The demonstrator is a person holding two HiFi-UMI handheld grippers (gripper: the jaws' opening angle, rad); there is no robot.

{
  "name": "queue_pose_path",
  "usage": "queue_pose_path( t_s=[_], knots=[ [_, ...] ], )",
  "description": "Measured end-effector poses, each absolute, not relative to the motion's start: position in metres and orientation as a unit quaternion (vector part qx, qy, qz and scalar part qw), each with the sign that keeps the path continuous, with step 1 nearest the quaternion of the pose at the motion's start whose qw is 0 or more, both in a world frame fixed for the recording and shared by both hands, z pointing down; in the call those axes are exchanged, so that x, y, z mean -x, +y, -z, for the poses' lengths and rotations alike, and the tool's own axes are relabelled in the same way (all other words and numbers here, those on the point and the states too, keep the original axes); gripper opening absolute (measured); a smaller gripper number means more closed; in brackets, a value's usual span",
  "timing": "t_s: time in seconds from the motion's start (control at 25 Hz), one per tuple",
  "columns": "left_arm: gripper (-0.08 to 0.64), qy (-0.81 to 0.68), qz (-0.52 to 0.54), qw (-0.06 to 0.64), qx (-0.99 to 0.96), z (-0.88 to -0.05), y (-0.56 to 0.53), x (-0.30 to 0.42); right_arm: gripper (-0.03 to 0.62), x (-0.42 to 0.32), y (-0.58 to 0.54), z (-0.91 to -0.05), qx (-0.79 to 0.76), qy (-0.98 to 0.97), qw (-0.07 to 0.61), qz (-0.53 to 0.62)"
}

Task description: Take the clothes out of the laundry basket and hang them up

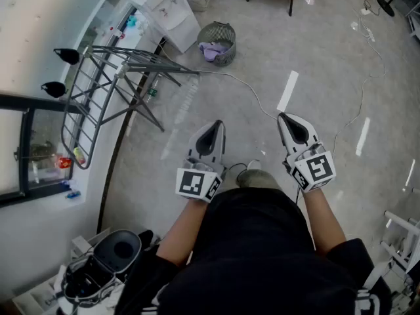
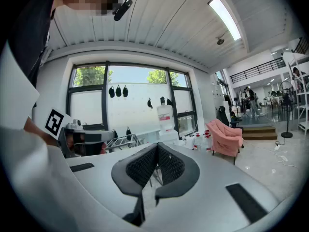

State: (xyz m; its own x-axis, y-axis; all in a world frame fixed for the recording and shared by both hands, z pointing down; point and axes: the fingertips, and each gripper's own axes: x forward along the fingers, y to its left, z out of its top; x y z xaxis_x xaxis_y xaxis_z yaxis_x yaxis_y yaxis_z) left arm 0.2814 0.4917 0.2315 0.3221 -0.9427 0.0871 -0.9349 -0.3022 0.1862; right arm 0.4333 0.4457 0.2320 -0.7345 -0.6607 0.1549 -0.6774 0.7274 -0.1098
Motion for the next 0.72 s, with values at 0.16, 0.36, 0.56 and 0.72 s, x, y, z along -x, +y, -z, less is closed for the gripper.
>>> queue_pose_path(
  t_s=[0.16, 0.36, 0.56, 0.72],
  knots=[
    [0.005, -0.574, 0.026, 0.104, -0.812, -0.23, 0.489, -0.291, -0.002, -0.437, 0.445, -0.231, -0.36, -0.928, 0.051, -0.083],
    [0.005, -0.582, 0.032, 0.11, -0.805, -0.23, 0.485, -0.293, -0.002, -0.437, 0.444, -0.233, -0.36, -0.927, 0.041, -0.094],
    [0.005, -0.587, 0.037, 0.112, -0.801, -0.227, 0.48, -0.295, 0.0, -0.443, 0.44, -0.231, -0.367, -0.925, 0.036, -0.093],
    [0.006, -0.585, 0.02, 0.111, -0.803, -0.232, 0.481, -0.299, 0.001, -0.446, 0.441, -0.231, -0.358, -0.928, 0.032, -0.098]
  ],
)
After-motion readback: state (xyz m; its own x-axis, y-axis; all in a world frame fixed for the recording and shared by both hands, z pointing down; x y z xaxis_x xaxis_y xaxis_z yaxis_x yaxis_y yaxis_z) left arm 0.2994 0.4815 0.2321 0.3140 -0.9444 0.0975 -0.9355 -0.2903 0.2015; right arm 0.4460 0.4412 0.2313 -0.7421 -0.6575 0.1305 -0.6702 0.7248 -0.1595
